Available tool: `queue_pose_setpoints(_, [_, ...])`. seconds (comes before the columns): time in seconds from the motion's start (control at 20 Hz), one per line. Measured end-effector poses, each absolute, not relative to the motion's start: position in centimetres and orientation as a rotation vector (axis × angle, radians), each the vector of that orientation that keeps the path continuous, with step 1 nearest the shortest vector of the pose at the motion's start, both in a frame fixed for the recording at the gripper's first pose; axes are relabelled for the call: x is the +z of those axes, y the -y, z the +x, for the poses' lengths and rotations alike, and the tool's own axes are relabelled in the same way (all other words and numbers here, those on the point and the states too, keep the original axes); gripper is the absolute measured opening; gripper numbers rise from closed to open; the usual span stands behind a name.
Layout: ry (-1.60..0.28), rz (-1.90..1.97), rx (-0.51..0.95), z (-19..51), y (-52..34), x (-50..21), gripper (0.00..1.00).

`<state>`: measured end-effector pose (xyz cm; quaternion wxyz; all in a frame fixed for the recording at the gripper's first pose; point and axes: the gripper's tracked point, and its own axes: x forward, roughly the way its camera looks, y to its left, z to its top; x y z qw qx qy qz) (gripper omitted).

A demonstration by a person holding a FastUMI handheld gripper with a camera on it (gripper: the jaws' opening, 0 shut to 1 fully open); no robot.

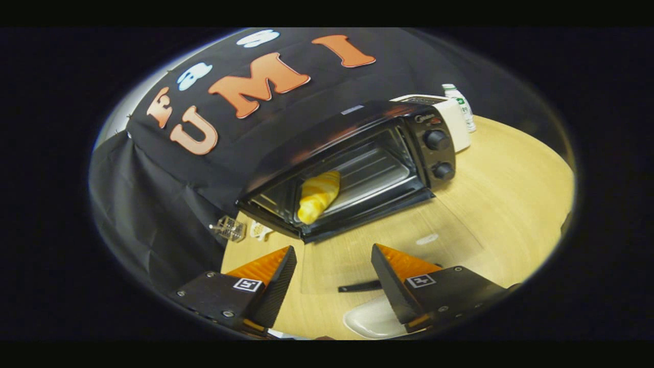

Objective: Open the toaster oven, put the food inside, and close the toaster oven door.

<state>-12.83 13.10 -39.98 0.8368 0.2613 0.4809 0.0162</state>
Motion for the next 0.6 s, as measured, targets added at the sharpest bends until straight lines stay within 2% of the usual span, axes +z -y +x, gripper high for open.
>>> queue_pose_setpoints(0.25, [-1.154,0.500,0.042,-17.8,-11.8,-42.3,0.88])
queue_pose_setpoints(0.6, [-1.308,0.354,0.064,-20.6,-9.7,-45.6,0.88])
